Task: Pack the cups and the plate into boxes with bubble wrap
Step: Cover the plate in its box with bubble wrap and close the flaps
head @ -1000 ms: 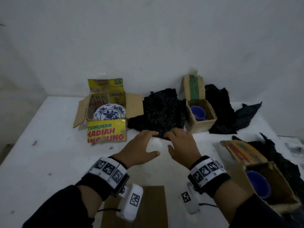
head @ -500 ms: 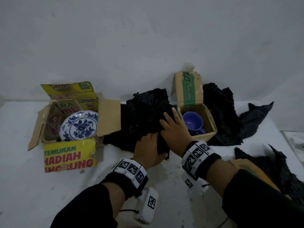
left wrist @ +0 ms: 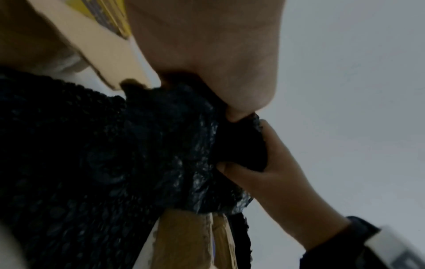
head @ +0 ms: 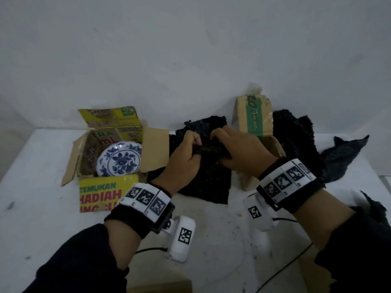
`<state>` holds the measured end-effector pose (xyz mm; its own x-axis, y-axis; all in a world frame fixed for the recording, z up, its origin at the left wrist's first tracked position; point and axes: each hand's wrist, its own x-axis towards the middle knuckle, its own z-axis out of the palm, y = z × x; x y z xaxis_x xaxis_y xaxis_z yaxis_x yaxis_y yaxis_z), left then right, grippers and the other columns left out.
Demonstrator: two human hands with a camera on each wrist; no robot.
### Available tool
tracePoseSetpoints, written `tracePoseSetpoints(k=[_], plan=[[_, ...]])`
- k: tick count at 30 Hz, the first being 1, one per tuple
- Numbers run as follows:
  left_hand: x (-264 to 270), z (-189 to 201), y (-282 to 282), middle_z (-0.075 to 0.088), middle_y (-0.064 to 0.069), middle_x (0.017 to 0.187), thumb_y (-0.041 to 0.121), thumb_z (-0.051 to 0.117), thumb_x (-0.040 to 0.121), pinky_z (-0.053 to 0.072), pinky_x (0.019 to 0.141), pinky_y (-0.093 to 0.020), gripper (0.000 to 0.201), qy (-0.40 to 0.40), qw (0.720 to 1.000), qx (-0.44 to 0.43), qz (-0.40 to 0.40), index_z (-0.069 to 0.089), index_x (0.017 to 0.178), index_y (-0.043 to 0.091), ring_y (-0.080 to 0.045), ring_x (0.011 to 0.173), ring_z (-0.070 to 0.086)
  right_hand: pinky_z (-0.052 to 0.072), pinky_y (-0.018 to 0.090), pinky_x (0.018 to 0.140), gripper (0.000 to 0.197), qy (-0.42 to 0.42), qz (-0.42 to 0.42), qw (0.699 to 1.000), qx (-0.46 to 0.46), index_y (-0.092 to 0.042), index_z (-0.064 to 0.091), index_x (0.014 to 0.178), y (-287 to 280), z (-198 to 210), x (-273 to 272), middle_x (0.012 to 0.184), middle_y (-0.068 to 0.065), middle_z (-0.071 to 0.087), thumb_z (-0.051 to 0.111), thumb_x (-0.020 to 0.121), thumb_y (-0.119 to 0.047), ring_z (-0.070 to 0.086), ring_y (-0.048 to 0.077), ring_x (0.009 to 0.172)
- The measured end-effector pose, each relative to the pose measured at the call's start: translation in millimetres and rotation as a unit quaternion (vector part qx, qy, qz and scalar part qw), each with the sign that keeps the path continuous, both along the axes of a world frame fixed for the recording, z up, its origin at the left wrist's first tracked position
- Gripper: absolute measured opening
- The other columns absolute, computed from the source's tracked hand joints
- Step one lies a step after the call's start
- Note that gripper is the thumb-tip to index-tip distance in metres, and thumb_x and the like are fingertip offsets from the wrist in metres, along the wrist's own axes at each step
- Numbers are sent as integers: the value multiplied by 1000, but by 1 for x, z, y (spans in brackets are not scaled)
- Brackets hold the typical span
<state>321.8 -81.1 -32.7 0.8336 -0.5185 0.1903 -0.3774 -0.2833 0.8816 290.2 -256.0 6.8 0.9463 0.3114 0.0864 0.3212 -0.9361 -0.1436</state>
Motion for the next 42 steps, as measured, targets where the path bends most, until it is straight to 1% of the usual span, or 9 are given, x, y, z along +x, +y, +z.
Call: tracePoseSetpoints(k=[6,11,13,17,26,29,32,37,42], plan=[[4,32,54,40,-4,96,1,56,69,34,72,-17,36,-90,993,46,-64,37,95,17,-14,89,42,43,36,53,36,-48,4,983,175,-12,51,99,36,18,10,75,6,59,44,64,-9,53,28,62],[28,47,113,55,-4,97,-8,46,69,43,81,-19,27,-141,988,26,59,56,87,10,-19,98,52,42,44,71,29,-10,43,953,301,-10,49,90,98,21,34,86,13,51,38,64,-5,48,31,78],[37,51,136,59,1,96,-10,48,76,47,78,-17,28,-112,988,8,103,58,87,14,-16,97,56,41,41,71,23,16,37,945,325,-11,48,96,127,20,43,91,12,47,47,74,-18,47,29,80],[53,50,169,59,3,99,-5,47,88,54,74,-23,28,23,986,-55,157,57,88,21,-18,98,58,50,31,70,62,15,25,964,264,-18,45,123,180,9,65,106,9,39,77,72,-32,52,26,84],[85,13,233,58,12,108,11,58,89,49,89,-24,27,129,977,-80,153,52,113,22,-3,102,54,43,36,62,28,-24,-90,964,249,-5,62,92,255,-27,116,98,21,52,49,72,9,51,38,82],[91,-8,251,56,3,125,35,48,92,43,101,-40,27,189,968,-97,137,55,117,26,-16,117,52,32,31,61,24,17,-143,963,227,-5,61,81,265,-37,128,94,17,55,46,71,10,52,37,87],[94,-19,256,56,-15,128,30,33,98,46,98,-46,38,250,953,-159,65,51,127,13,-33,119,54,31,28,69,16,64,-222,944,237,-7,54,92,274,-45,134,116,16,47,44,83,2,47,31,91],[80,-14,253,33,27,116,42,21,88,38,67,7,61,282,934,-220,24,20,140,12,33,77,47,35,32,86,42,195,-278,870,358,-12,26,105,288,-63,149,117,10,26,60,81,-10,35,30,112],[82,-41,253,21,22,139,19,7,99,32,76,9,47,271,936,-222,15,13,145,10,38,96,36,51,51,82,48,221,-275,856,377,-6,30,118,294,-75,162,114,22,47,60,81,-2,53,38,104]])
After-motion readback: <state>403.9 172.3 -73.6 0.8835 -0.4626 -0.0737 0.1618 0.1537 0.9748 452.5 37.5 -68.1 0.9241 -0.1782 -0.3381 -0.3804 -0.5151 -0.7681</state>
